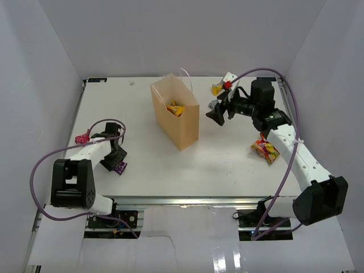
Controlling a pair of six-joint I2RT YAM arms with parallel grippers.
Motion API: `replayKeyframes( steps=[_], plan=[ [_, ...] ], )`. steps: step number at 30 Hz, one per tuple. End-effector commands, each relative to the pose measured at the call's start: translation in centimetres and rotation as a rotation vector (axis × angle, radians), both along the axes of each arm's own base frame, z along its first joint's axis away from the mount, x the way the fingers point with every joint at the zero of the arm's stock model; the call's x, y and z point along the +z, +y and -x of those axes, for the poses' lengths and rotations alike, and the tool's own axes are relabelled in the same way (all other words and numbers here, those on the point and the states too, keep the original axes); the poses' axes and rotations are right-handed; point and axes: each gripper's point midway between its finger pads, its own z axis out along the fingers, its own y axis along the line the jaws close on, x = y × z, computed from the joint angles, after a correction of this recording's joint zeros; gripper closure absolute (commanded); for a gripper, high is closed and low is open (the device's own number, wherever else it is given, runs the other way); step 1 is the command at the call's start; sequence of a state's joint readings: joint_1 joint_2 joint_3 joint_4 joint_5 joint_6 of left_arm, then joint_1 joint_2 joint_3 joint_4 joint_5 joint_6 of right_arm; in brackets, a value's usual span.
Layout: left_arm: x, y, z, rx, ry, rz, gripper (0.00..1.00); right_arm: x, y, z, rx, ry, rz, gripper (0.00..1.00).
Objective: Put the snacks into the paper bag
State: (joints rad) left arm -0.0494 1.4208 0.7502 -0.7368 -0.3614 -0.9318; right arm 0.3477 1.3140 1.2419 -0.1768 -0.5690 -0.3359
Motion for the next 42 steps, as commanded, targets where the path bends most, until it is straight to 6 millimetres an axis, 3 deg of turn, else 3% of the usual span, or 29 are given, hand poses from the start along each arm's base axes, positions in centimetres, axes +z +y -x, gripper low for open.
replayKeyframes(
  steps=[1, 2, 3, 5, 7, 10, 14, 17, 18, 19, 20, 21, 24, 27, 29, 30, 32, 33, 36, 37, 39, 41, 42],
  plan=[
    [0.5, -0.1, -2.8, -0.064, -0.051, 0.02, 0.33, 0.4, -0.6, 2.6, 0.089, -0.028, -0.014, 0.06],
    [-0.1, 0.0, -2.6, -0.06, -0.033, 0.034, 0.37, -0.8, -1.0, 2.7, 0.082, 0.0, -0.01, 0.07],
    [-0.4, -0.1, -2.6, -0.06, -0.027, 0.044, 0.46, -1.1, -1.7, 2.6, 0.064, 0.01, -0.013, 0.07],
    [-0.7, -0.5, -2.4, -0.064, -0.026, 0.068, 0.53, -1.9, -2.9, 2.7, 0.035, 0.027, -0.014, 0.07],
    [-0.6, -0.7, -2.5, -0.068, -0.037, 0.081, 0.66, -2.1, -3.7, 2.7, 0.01, 0.031, -0.018, 0.07],
    [0.9, -1.3, -3.3, -0.091, -0.093, 0.109, 0.79, -3.0, -5.1, 2.5, -0.032, 0.052, -0.019, 0.07],
    [4.7, -2.4, -5.6, -0.167, -0.236, 0.154, 0.87, -4.0, -6.7, 2.2, -0.077, 0.08, -0.023, 0.07],
    [9.3, -4.9, -8.2, -0.318, -0.461, 0.237, 0.9, -4.7, -7.5, 2.0, -0.105, 0.098, -0.024, 0.07],
    [10.3, -7.0, -8.1, -0.398, -0.516, 0.334, 0.9, -5.1, -7.7, 2.0, -0.109, 0.107, -0.022, 0.07],
    [13.4, -8.1, -9.3, -0.476, -0.661, 0.352, 0.9, -5.3, -7.9, 2.0, -0.114, 0.11, -0.021, 0.07],
    [14.7, -9.0, -9.4, -0.531, -0.723, 0.381, 0.91, -5.5, -8.1, 1.9, -0.12, 0.114, -0.02, 0.07],
    [17.3, -10.8, -9.4, -0.627, -0.838, 0.442, 0.91, -6.0, -8.3, 1.8, -0.125, 0.12, -0.017, 0.07],
    [22.0, -13.5, -8.8, -0.799, -1.026, 0.529, 0.93, -6.9, -8.6, 1.8, -0.132, 0.135, -0.011, 0.07],
    [28.1, -14.8, -8.0, -0.935, -1.218, 0.529, 0.94, -7.3, -8.9, 1.8, -0.14, 0.138, -0.006, 0.07],
    [30.9, -15.6, -7.2, -1.016, -1.281, 0.533, 0.94, -7.6, -9.1, 1.8, -0.144, 0.142, -0.004, 0.07],
    [33.5, -15.8, -7.0, -1.06, -1.336, 0.505, 0.93, -7.7, -9.1, 1.7, -0.144, 0.143, -0.004, 0.07],
    [35.7, -16.4, -6.8, -1.122, -1.374, 0.504, 0.92, -7.8, -9.1, 1.8, -0.141, 0.146, -0.006, 0.07],
    [37.9, -16.8, -6.5, -1.162, -1.423, 0.482, 0.92, -7.9, -9.1, 1.8, -0.14, 0.146, -0.008, 0.07],
    [40.1, -17.4, -7.0, -1.194, -1.457, 0.48, 0.89, -8.0, -9.1, 1.8, -0.14, 0.149, -0.01, 0.07],
    [41.7, -18.0, -6.8, -1.217, -1.483, 0.486, 0.89, -8.0, -9.1, 1.7, -0.141, 0.147, -0.01, 0.07],
    [42.0, -19.3, -7.6, -1.242, -1.469, 0.527, 0.89, -8.0, -9.1, 1.7, -0.142, 0.146, -0.009, 0.07],
    [43.7, -20.3, -8.1, -1.251, -1.495, 0.537, 0.89, -7.9, -9.1, 1.7, -0.143, 0.144, -0.01, 0.07],
    [43.3, -21.7, -8.7, -1.265, -1.474, 0.572, 0.89, -7.9, -9.2, 1.7, -0.146, 0.142, -0.011, 0.07]
  ],
)
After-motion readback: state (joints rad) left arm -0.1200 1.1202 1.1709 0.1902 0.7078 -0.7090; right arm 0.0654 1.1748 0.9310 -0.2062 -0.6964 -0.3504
